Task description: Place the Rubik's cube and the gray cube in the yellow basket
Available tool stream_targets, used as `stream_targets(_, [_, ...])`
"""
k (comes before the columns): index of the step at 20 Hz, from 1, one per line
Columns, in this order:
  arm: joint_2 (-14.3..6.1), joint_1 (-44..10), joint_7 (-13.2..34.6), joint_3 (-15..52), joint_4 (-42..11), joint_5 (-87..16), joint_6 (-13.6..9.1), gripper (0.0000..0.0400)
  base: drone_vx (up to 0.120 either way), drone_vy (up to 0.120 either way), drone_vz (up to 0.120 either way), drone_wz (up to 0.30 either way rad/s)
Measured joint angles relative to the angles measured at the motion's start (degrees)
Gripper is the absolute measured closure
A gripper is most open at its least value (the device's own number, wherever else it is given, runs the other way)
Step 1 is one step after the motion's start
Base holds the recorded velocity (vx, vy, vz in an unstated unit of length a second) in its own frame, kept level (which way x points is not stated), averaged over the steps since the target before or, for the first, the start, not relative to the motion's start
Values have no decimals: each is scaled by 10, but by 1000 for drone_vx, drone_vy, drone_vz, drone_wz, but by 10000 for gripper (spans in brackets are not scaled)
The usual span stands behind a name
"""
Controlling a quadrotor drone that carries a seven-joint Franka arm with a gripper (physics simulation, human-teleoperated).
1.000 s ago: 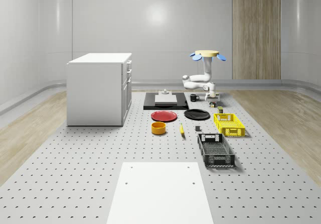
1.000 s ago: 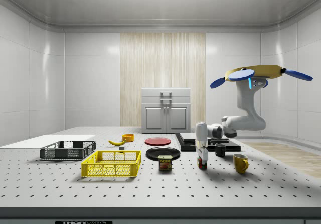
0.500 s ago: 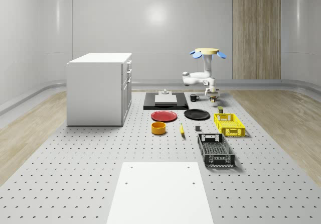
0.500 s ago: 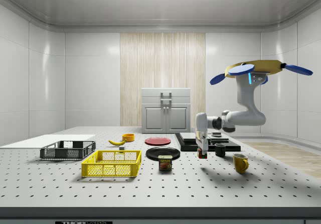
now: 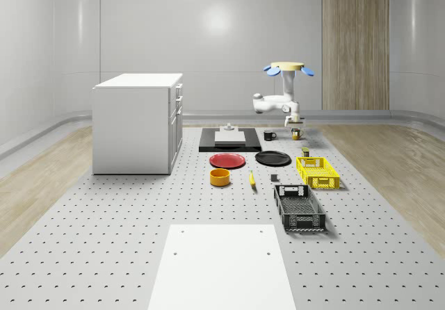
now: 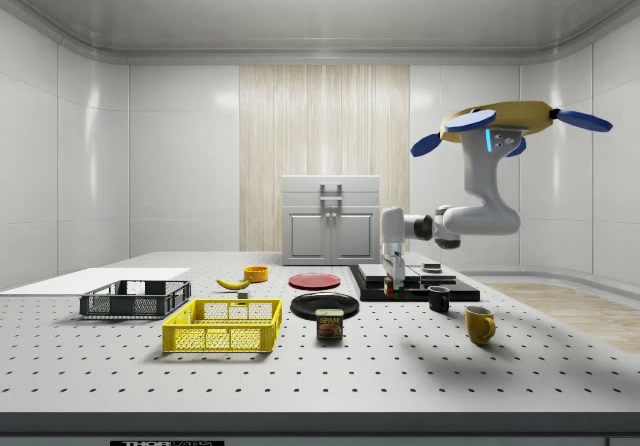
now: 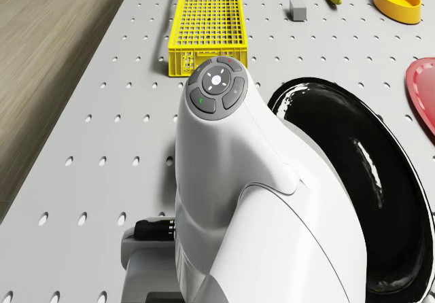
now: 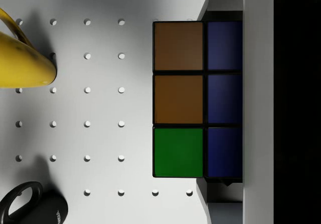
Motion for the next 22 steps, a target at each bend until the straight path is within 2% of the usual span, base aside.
stream_targets(12, [-23, -3, 2, 4, 0, 11, 21, 75, 120, 117, 0, 0])
stream_targets(22, [-39, -4, 4, 5, 1, 18, 36, 75, 120, 0, 0, 0])
